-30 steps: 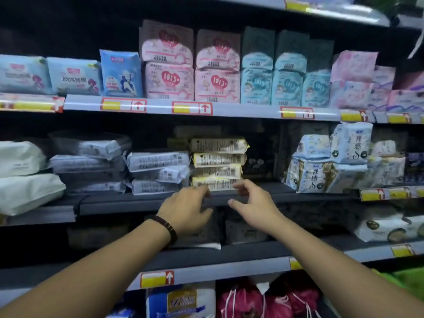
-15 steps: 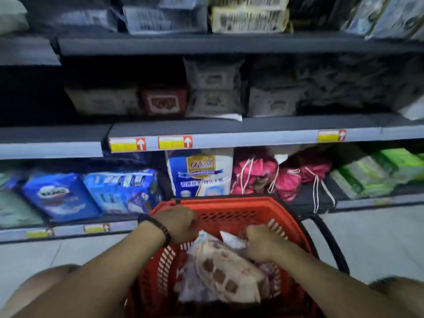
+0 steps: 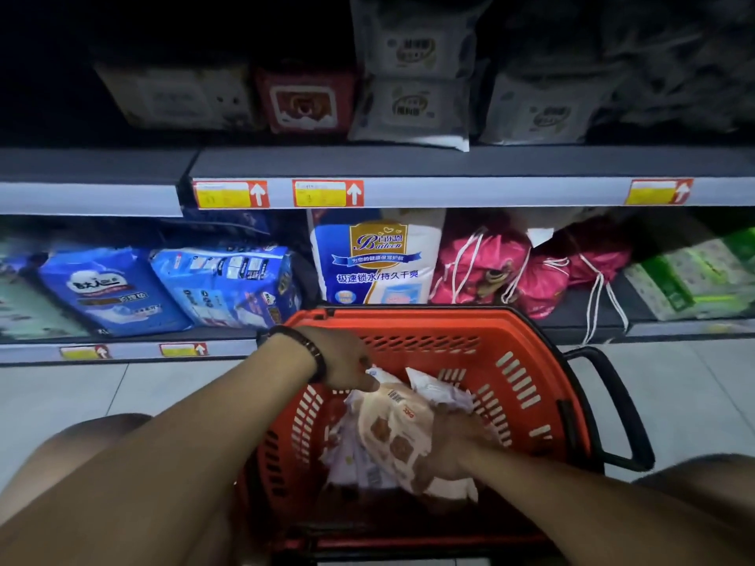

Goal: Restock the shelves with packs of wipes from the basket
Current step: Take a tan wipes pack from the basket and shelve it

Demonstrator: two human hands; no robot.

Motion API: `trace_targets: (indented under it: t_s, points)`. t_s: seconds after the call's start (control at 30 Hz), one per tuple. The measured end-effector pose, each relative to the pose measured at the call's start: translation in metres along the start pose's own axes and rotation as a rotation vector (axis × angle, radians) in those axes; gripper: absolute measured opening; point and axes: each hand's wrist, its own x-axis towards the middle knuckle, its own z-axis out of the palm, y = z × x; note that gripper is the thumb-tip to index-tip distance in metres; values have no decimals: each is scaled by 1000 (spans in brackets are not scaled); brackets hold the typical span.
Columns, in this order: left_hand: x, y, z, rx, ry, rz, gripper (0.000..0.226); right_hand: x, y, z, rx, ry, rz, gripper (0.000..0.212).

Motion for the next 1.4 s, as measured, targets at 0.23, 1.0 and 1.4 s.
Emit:
trace_targets:
  t_s: [0.23, 1.0, 1.4]
  points:
    - [-3, -13, 6, -63, 5, -93, 59, -9, -5, -10, 87, 109, -57, 119]
    - [-99, -55, -22, -1912, 527, 72, 34, -97, -32, -159, 918, 640, -502, 121]
    - [-155, -153, -40, -1843, 1083, 342, 36, -79, -159, -211, 970, 767, -787, 59]
